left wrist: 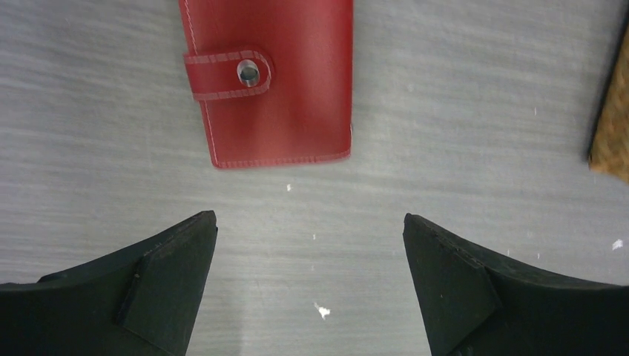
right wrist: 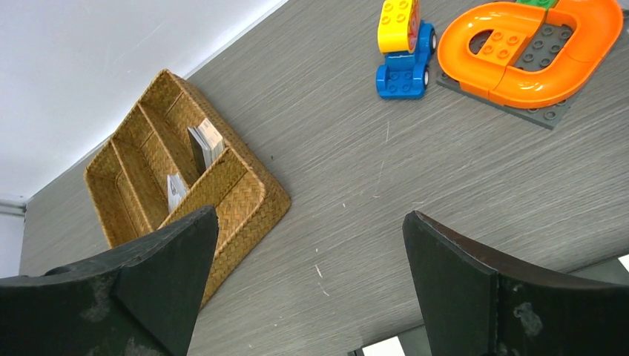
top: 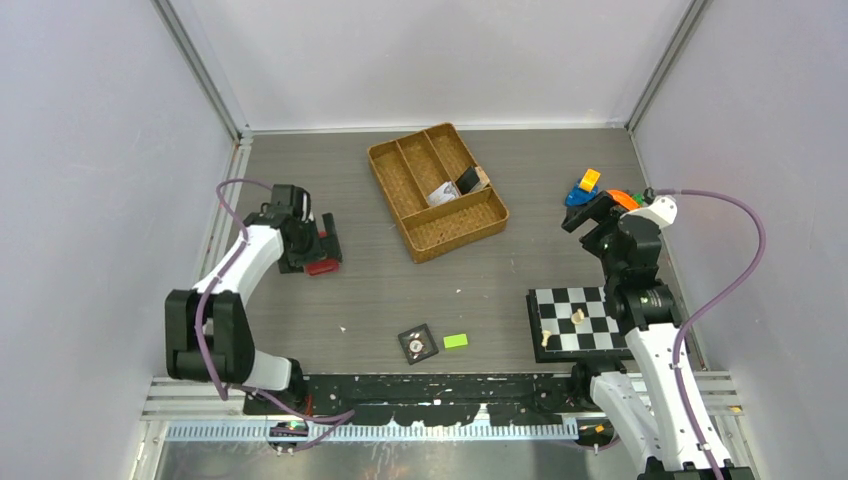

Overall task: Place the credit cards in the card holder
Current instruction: Pick up the card holder from the center of the board.

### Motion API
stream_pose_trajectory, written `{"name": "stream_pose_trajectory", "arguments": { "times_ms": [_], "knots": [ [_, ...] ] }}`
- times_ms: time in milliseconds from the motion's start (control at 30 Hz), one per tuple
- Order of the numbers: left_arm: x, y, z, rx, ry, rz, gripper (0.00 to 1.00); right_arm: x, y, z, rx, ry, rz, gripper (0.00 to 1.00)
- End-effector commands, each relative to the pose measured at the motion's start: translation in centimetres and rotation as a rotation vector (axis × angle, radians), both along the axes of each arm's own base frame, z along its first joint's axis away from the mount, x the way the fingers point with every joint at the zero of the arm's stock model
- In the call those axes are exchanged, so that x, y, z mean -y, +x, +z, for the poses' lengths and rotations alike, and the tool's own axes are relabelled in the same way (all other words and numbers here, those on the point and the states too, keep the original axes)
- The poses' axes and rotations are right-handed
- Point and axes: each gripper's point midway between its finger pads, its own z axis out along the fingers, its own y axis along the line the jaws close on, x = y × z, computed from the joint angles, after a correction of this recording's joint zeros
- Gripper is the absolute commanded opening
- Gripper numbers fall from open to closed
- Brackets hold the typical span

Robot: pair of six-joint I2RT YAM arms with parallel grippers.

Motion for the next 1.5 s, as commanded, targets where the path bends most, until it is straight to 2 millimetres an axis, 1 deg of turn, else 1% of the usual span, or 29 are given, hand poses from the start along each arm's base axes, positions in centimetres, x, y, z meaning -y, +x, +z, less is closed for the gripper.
{"name": "stream_pose_trajectory", "arguments": {
  "times_ms": [0, 167, 267, 400, 600, 667, 767, 933, 1000, 1100, 1167, 1233, 1300, 1367, 1467],
  "knots": [
    [-1.2, 4.5, 0.5, 0.078, 0.071, 0.073, 1.0, -0.7, 0.6, 0.9, 0.045, 0.008, 0.043, 1.0],
    [-1.7, 5.4, -1.7, 0.015, 0.105, 0.081, 1.0, -0.9, 0.8, 0.8, 0.04, 0.007, 0.055, 1.0],
    [-1.5, 5.7, -2.7, -0.013, 0.1, 0.077, 1.0, -1.1, 1.0, 0.5, 0.035, 0.012, 0.065, 1.0],
    [-1.4, 6.2, -3.1, -0.009, 0.097, 0.074, 1.0, -1.6, 1.2, 0.3, 0.031, 0.019, 0.086, 1.0],
    [-1.9, 6.1, -4.2, -0.051, 0.132, 0.059, 0.99, -1.7, 1.5, -0.2, 0.024, 0.024, 0.092, 1.0],
    [-1.8, 6.2, -4.5, -0.063, 0.141, 0.047, 0.96, -1.8, 1.5, -0.3, 0.022, 0.026, 0.093, 1.0],
    [-2.0, 6.1, -4.7, -0.073, 0.17, 0.026, 0.88, -1.8, 1.5, -0.4, 0.021, 0.029, 0.096, 0.99],
    [-2.3, 5.9, -5.0, -0.088, 0.231, -0.008, 0.8, -1.8, 1.4, -0.5, 0.021, 0.028, 0.096, 0.99],
    [-2.0, 5.7, -5.2, -0.095, 0.251, -0.033, 0.74, -1.8, 1.4, -0.6, 0.02, 0.028, 0.096, 0.99],
    [-1.6, 5.5, -5.7, -0.116, 0.265, -0.068, 0.73, -1.8, 1.4, -0.5, 0.023, 0.027, 0.098, 0.99],
    [-1.6, 5.4, -5.9, -0.133, 0.274, -0.082, 0.68, -1.9, 1.3, -0.4, 0.027, 0.028, 0.1, 0.99],
    [-1.6, 5.3, -5.9, -0.138, 0.274, -0.084, 0.65, -1.9, 1.2, -0.5, 0.026, 0.027, 0.1, 0.99],
    [-1.3, 5.3, -5.4, -0.124, 0.259, -0.084, 0.64, -1.9, 1.2, -0.4, 0.027, 0.027, 0.101, 0.99],
    [-1.0, 5.4, -4.5, -0.091, 0.243, -0.084, 0.63, -2.0, 1.2, -0.5, 0.026, 0.028, 0.106, 0.99],
    [-0.5, 5.3, -2.4, -0.017, 0.224, -0.087, 0.6, -2.5, 1.3, -0.3, 0.03, 0.033, 0.136, 0.99]
  ]
}}
